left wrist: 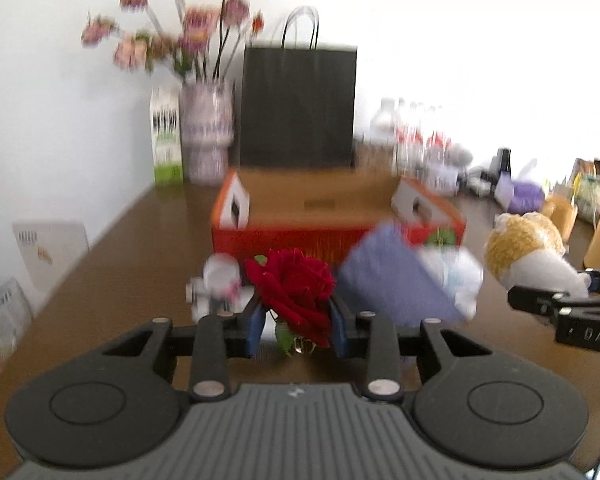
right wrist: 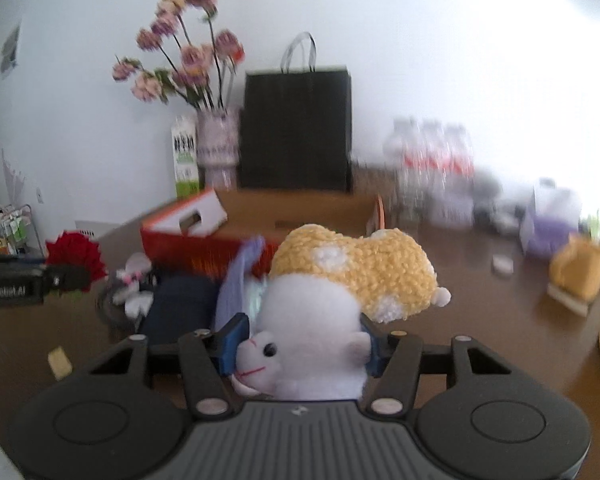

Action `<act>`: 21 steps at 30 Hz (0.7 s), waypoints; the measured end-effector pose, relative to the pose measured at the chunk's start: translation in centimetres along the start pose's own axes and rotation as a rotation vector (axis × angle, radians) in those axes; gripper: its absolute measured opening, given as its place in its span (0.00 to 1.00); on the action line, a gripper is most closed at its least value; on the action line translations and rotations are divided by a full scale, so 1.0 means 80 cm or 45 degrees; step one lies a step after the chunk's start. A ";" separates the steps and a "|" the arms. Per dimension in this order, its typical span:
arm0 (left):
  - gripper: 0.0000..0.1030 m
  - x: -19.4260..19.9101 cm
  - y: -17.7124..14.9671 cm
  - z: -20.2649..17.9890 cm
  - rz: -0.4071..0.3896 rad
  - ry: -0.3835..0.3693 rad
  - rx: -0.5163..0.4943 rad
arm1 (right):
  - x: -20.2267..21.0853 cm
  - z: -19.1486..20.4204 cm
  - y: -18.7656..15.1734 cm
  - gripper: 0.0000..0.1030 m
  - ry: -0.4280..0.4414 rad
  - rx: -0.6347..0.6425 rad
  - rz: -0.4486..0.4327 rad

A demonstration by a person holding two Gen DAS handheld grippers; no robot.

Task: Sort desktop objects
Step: 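Carry the rose and sheep into the cardboard box and open both tools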

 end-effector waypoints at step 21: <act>0.33 -0.244 0.156 0.041 0.182 0.084 0.068 | -0.258 0.034 0.157 0.54 0.017 0.032 0.145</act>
Point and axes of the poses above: each gripper's, at about its wrist camera, not at the fingertips, and x roughly against the way its jaws point, z to its left, y to its top, the point moved 9 cm from there along -x, roughly the way its jaws point, and after that the axes turned 10 degrees about -x, right-handed, at the moved point
